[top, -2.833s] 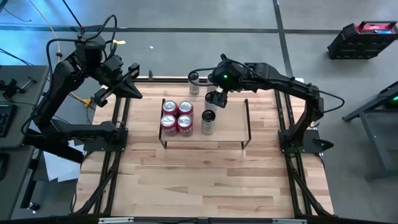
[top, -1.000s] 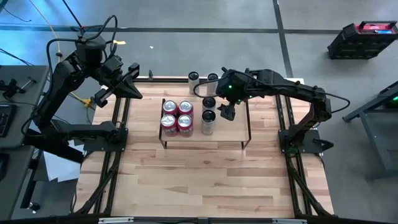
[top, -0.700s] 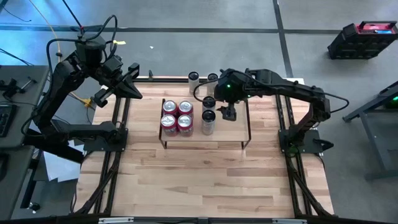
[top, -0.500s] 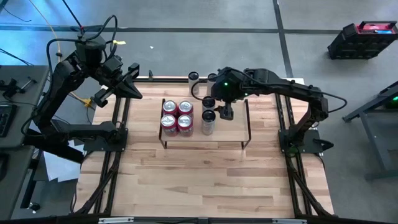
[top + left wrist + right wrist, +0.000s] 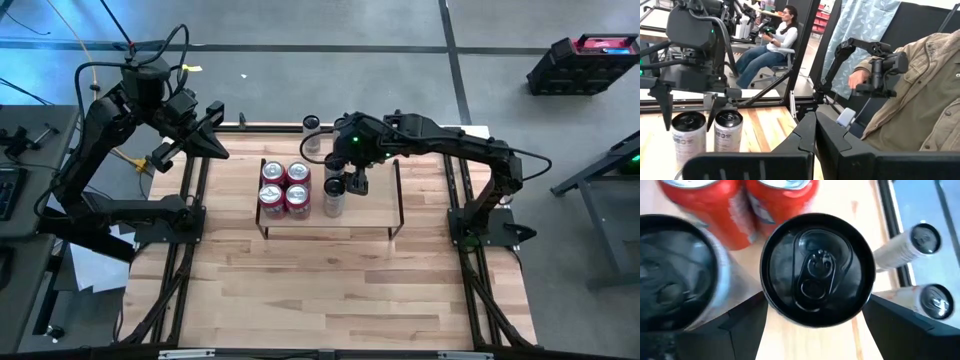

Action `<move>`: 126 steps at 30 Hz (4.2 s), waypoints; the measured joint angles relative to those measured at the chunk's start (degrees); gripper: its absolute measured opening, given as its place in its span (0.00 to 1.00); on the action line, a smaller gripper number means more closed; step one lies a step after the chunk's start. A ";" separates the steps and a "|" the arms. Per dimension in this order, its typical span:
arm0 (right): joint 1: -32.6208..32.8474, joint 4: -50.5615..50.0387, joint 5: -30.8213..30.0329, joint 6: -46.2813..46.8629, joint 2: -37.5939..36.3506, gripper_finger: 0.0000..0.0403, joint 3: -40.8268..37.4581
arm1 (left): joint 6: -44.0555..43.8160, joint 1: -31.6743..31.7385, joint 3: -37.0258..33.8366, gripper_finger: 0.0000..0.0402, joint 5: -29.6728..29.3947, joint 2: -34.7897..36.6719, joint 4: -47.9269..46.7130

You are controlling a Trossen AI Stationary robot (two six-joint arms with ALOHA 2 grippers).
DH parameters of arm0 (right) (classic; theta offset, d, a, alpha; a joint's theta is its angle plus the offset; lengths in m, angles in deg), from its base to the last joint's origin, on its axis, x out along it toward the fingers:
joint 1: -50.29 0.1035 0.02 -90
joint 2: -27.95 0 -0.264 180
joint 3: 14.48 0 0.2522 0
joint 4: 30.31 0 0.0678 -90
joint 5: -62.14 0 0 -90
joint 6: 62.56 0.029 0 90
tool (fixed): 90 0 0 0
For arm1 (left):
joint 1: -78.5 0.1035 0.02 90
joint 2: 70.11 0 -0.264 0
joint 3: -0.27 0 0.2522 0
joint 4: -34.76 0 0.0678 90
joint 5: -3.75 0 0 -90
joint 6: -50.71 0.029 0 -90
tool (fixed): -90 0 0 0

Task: Place canned beverage on shelf
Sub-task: Adjust the white yellow soda can on the shelf, then put the white yellow soda can on the shelf

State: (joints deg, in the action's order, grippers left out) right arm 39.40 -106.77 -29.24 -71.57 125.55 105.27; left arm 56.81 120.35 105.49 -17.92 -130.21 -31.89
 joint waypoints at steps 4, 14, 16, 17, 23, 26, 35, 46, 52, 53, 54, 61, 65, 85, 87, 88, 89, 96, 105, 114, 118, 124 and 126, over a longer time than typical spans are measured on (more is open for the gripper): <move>-0.04 0.03 -1.49 1.46 0.00 0.76 0.00 | 0.08 0.02 0.00 0.00 -0.04 -0.02 0.01; 0.45 -0.19 -1.29 1.58 -0.42 0.76 0.00 | 0.12 0.02 0.00 0.00 -0.01 0.00 0.01; 0.42 0.29 -1.30 1.93 -0.39 0.76 0.00 | 0.12 0.02 0.00 0.00 -0.01 0.00 0.01; 0.42 0.85 -1.30 2.66 -0.40 0.76 0.00 | 0.12 0.02 0.00 0.00 -0.01 -0.02 0.01; 0.42 2.58 -2.55 4.28 -0.41 0.76 0.00 | 0.12 0.02 0.00 0.00 -0.01 0.00 0.01; 0.46 3.19 -4.02 4.55 -0.42 0.76 0.00 | 0.12 0.02 0.00 0.00 -0.01 -0.01 0.01; 0.44 4.50 -4.12 4.17 -0.62 0.76 0.00 | 0.01 0.02 0.00 0.00 -0.04 0.08 -0.42; 0.44 4.02 -1.90 7.60 -6.61 0.76 0.01 | 0.12 0.01 0.00 0.00 -0.04 0.42 -0.47; 2.29 -2.07 -1.51 13.18 -7.69 0.76 0.07 | 0.12 -0.01 0.00 0.00 -0.04 0.42 -0.45; 3.33 -2.34 -1.16 13.83 -7.71 0.76 0.07 | 0.12 -0.12 0.00 0.00 -0.04 0.42 -0.45; 4.50 -2.59 -0.92 14.39 -7.72 0.76 0.07 | 0.12 -0.35 0.00 0.00 -0.06 0.46 -0.45; 12.01 -9.04 -8.03 25.99 -8.40 0.76 0.04 | 0.12 -3.30 0.00 0.00 -0.34 0.57 -0.43; 17.70 -8.71 -12.94 37.54 -7.22 0.76 0.04 | 0.15 -5.05 0.00 0.00 -0.71 0.55 -0.43; 23.37 8.89 -41.14 42.31 -9.32 0.86 0.07 | 2.07 -14.90 0.02 0.00 -9.41 1.07 -0.15; 19.30 8.99 -42.56 42.32 -10.21 0.88 0.07 | 2.07 -15.49 0.02 0.00 -12.26 0.73 0.33; 16.80 9.12 -41.76 42.82 -10.61 0.89 0.07 | 2.07 -15.65 0.02 0.00 -13.50 0.56 0.39; 14.18 9.14 -40.07 43.25 -10.99 0.89 0.07 | 2.05 -15.79 0.02 0.00 -14.49 0.41 0.66; -4.84 12.21 -18.95 29.83 -11.27 0.91 0.07 | -3.29 -15.78 0.02 0.00 -20.51 -1.96 7.37; -22.76 8.28 3.94 0.96 -5.73 0.91 0.07 | -8.86 -12.21 0.02 0.00 -32.45 -8.37 14.77; -31.38 6.98 16.79 -13.21 5.31 0.91 0.00 | -14.93 -1.31 0.02 0.00 -34.41 -15.39 24.22; -31.87 7.68 22.55 -16.73 9.40 0.91 0.00 | -17.88 2.35 0.00 0.00 -34.65 -17.59 25.12; -31.62 10.52 17.69 -12.30 12.88 0.92 0.00 | -18.01 4.70 0.00 0.00 -34.52 -19.90 26.98; -31.06 10.93 14.13 -9.66 13.20 0.92 0.00 | -18.00 5.49 0.00 0.00 -34.48 -20.84 28.14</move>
State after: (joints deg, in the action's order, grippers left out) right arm 8.33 -95.84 -15.11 -81.23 138.75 105.27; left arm 38.81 125.84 105.49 -52.40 -151.04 -3.75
